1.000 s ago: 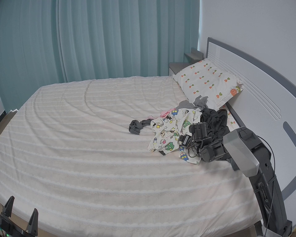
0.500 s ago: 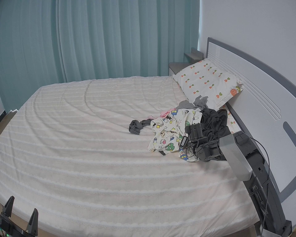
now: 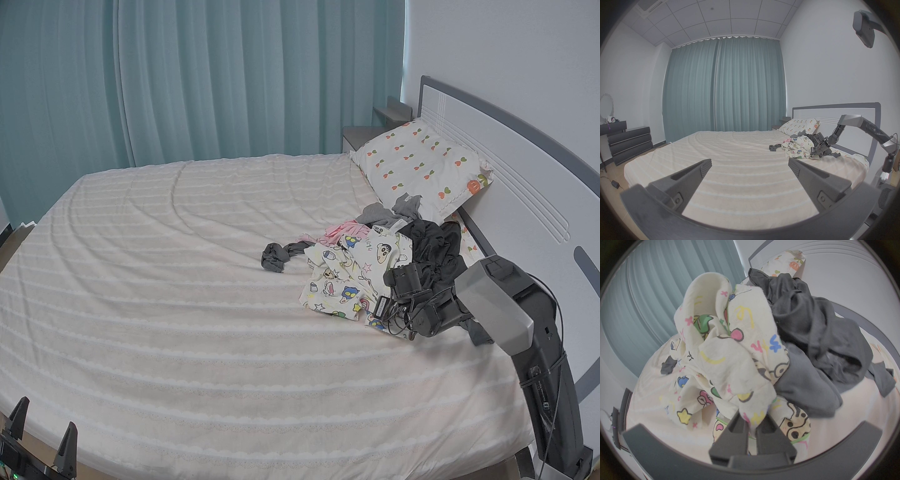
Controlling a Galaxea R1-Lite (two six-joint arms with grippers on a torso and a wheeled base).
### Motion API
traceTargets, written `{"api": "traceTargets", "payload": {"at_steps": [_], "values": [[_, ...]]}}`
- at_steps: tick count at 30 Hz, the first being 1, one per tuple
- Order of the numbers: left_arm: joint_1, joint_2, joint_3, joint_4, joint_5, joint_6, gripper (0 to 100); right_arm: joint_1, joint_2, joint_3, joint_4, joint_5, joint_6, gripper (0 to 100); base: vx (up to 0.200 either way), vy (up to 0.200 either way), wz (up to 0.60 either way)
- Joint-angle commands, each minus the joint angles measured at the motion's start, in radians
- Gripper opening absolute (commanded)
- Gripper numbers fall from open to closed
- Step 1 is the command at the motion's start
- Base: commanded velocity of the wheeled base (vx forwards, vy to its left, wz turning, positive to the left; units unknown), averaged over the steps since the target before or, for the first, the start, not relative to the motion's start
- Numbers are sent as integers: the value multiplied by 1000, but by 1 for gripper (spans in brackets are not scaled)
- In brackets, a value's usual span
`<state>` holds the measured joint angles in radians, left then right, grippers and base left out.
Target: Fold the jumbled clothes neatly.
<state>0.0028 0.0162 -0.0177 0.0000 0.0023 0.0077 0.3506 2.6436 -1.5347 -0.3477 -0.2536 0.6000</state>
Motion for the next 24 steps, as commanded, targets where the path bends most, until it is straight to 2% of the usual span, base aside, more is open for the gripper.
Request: {"api": "traceTargets", "payload": {"at_steps": [1,7,11,19,20,24], "values": [[0,-16,18,0,1,0,100,5,-286,309,-93,122,14,0,0,0,0],[0,-16,18,0,1,0,100,13,-398,490,-228,160,30,0,0,0,0],[0,-16,18,0,1,0,100,27,-475,600,-267,228,21,0,0,0,0],[0,-16,18,0,1,0,100,44,-413,570,-272,237,27,0,0,0,0],[0,-16,18,0,1,0,100,44,-372,538,-272,234,30,100,0,0,0],[0,-16,18,0,1,0,100,36,-281,487,-274,221,24,100,0,0,0]]}}
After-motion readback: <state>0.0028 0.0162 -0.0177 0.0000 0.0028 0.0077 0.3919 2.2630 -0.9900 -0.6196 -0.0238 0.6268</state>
